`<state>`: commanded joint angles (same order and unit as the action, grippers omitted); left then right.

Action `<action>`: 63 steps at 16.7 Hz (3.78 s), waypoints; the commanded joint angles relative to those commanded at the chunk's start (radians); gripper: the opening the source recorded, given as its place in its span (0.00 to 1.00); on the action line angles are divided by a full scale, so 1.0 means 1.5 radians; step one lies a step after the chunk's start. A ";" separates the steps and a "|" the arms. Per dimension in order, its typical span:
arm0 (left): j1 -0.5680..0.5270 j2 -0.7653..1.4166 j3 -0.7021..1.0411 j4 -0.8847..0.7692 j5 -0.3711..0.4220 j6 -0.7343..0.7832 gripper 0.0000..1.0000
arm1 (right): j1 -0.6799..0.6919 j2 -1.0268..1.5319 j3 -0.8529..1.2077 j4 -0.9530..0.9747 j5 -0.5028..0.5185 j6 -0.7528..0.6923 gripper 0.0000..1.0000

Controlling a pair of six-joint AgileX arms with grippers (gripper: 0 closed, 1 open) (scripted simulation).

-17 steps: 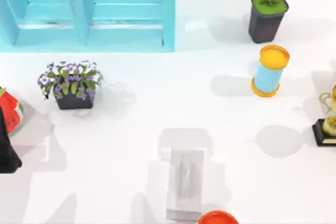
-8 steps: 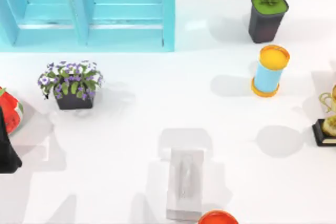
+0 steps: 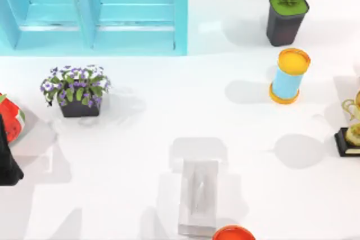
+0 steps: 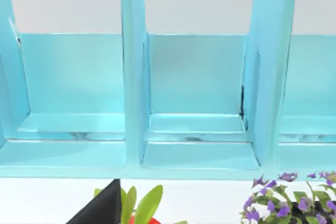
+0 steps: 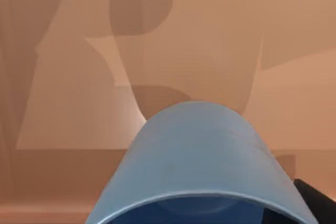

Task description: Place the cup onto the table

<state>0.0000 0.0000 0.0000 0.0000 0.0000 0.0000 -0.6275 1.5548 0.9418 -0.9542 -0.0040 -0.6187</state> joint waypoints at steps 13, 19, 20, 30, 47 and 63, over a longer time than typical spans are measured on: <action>0.000 0.000 0.000 0.000 0.000 0.000 1.00 | 0.090 -0.077 0.035 -0.110 0.001 0.090 0.00; 0.000 0.000 0.000 0.000 0.000 0.000 1.00 | 0.140 -0.117 0.051 -0.173 0.001 0.138 0.00; 0.000 0.000 0.000 0.000 0.000 0.000 1.00 | 0.149 -0.126 0.054 -0.184 0.001 0.148 0.00; 0.000 0.000 0.000 0.000 0.000 0.000 1.00 | 0.180 -0.152 0.069 -0.221 0.001 0.178 0.00; 0.000 0.000 0.000 0.000 0.000 0.000 1.00 | 0.600 0.216 0.585 -0.248 0.019 0.604 0.00; 0.000 0.000 0.000 0.000 0.000 0.000 1.00 | 0.746 0.443 0.753 -0.267 -0.012 0.759 0.00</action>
<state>0.0000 0.0000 0.0000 0.0000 0.0000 0.0000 0.4919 2.2192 2.0720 -1.3543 -0.0214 0.5194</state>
